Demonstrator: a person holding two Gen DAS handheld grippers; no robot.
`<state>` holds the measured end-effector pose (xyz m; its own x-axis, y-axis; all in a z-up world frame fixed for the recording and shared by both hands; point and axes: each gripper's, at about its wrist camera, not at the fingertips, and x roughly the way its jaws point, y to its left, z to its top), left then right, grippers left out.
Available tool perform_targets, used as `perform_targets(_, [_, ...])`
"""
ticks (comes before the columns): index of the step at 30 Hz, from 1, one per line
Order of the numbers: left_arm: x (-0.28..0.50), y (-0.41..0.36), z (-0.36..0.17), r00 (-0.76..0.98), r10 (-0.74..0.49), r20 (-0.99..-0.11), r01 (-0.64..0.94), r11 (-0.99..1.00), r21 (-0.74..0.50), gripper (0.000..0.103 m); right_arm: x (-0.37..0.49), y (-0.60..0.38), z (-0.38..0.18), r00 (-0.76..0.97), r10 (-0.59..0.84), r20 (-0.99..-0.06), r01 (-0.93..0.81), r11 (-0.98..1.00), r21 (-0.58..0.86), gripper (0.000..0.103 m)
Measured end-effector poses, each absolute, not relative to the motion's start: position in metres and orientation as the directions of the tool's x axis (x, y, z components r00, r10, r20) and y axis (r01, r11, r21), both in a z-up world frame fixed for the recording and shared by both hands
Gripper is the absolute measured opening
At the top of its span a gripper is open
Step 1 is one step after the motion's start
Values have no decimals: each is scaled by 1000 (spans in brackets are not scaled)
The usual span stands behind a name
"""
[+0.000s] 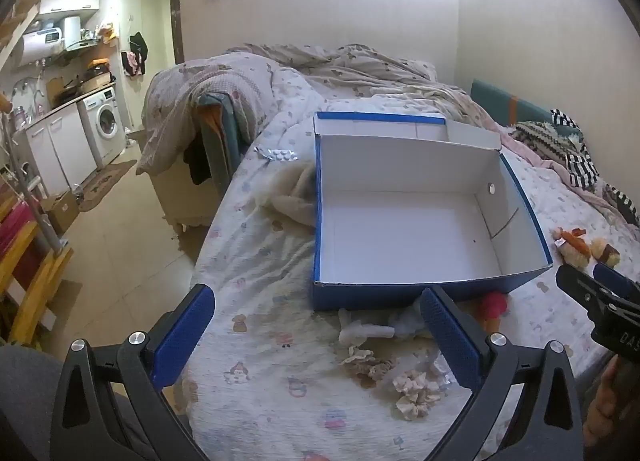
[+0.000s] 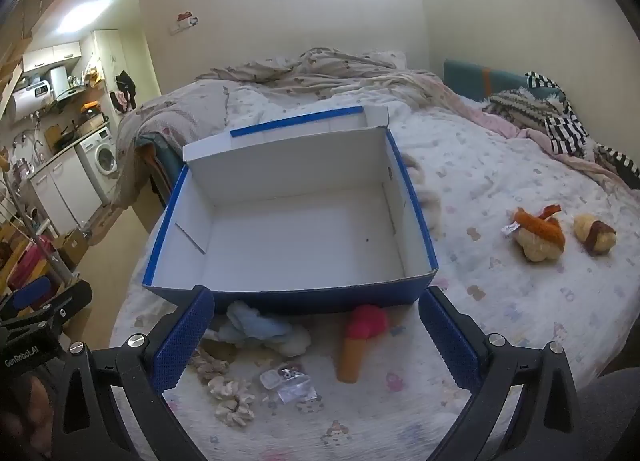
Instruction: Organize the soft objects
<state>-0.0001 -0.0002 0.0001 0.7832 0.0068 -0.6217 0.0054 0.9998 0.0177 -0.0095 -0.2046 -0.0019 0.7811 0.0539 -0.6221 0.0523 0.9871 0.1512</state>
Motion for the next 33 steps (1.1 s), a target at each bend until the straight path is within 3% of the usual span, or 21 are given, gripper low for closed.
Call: perform_targets(33, [-2, -8, 1, 787, 6, -617, 21, 999, 36, 103, -9, -203, -1, 783, 35, -620, 52, 991, 120, 103])
